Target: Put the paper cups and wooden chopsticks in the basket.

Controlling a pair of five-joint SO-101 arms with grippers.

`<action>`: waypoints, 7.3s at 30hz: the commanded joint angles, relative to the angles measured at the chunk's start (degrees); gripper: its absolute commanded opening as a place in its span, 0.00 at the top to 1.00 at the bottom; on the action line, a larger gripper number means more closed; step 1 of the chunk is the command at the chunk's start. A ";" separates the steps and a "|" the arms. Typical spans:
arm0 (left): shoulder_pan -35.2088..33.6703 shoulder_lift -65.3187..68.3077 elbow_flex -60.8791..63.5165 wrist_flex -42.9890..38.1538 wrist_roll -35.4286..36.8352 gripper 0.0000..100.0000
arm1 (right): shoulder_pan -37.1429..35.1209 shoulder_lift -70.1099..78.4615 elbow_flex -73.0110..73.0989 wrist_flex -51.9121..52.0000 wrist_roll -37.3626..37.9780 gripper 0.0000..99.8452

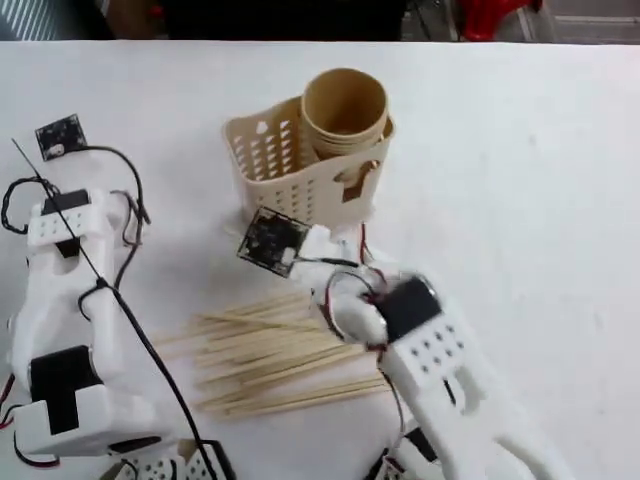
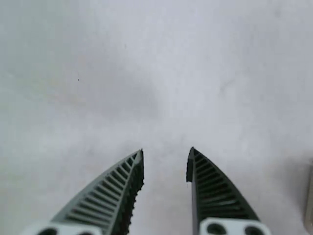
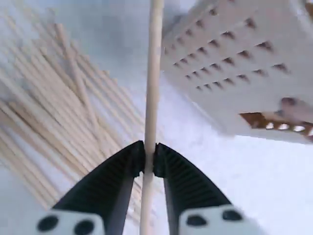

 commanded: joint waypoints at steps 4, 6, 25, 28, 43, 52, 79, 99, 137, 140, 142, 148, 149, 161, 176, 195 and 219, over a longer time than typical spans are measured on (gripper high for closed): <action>0.84 -0.40 -0.35 -1.32 0.53 0.83 | 3.03 -11.30 -13.98 -1.63 -15.65 0.98; 0.84 -0.40 -0.35 -1.32 0.53 0.83 | 2.86 -10.15 -19.25 -4.53 -19.78 0.98; 0.84 -0.40 -0.35 -1.32 0.53 0.83 | 4.18 21.32 -21.80 -52.00 -31.03 0.98; 0.84 -0.40 -0.35 -1.32 0.53 0.83 | 4.26 23.96 -21.80 -51.82 -31.03 0.98; 0.84 -0.40 -0.35 -1.32 0.53 0.83 | 4.09 22.02 -21.98 -41.27 -36.40 0.78; 0.84 -0.31 -0.26 -1.32 0.53 0.83 | 6.20 10.15 -21.89 -12.62 -36.66 0.88; 0.84 -0.31 0.18 -1.41 0.53 0.83 | -7.60 30.73 10.99 -24.31 3.96 0.84; 0.84 -0.31 0.26 -1.41 0.53 0.83 | -7.43 36.88 9.76 -28.18 3.69 0.98; 0.84 -0.31 1.32 -4.57 0.44 0.83 | 2.07 29.14 -21.89 -63.08 -23.65 0.98; 0.92 -0.31 1.41 -4.66 0.44 0.83 | 3.65 32.22 -21.54 -63.87 -23.74 0.98; 0.92 -0.31 1.49 -4.66 0.44 0.83 | 4.44 32.92 -20.04 -64.22 -24.35 0.98; 0.92 -0.31 1.49 -4.66 0.44 0.83 | 5.14 29.14 -16.53 -63.96 -30.07 0.98; 0.92 -0.31 1.49 -4.66 0.44 0.83 | 5.14 28.26 -15.91 -63.78 -30.42 0.98; 0.92 -0.31 1.49 -4.66 0.44 0.83 | 4.79 18.95 -8.35 -62.46 -30.51 0.89; 0.57 -0.31 1.58 -4.66 0.44 0.83 | 2.33 1.01 -7.65 -9.89 -19.16 0.89; 0.57 -0.31 1.58 -4.66 0.44 0.83 | -8.84 3.74 18.55 -14.11 4.22 0.89; 0.66 -0.31 1.58 -4.66 0.44 0.83 | -8.57 36.97 10.29 -19.21 8.70 0.90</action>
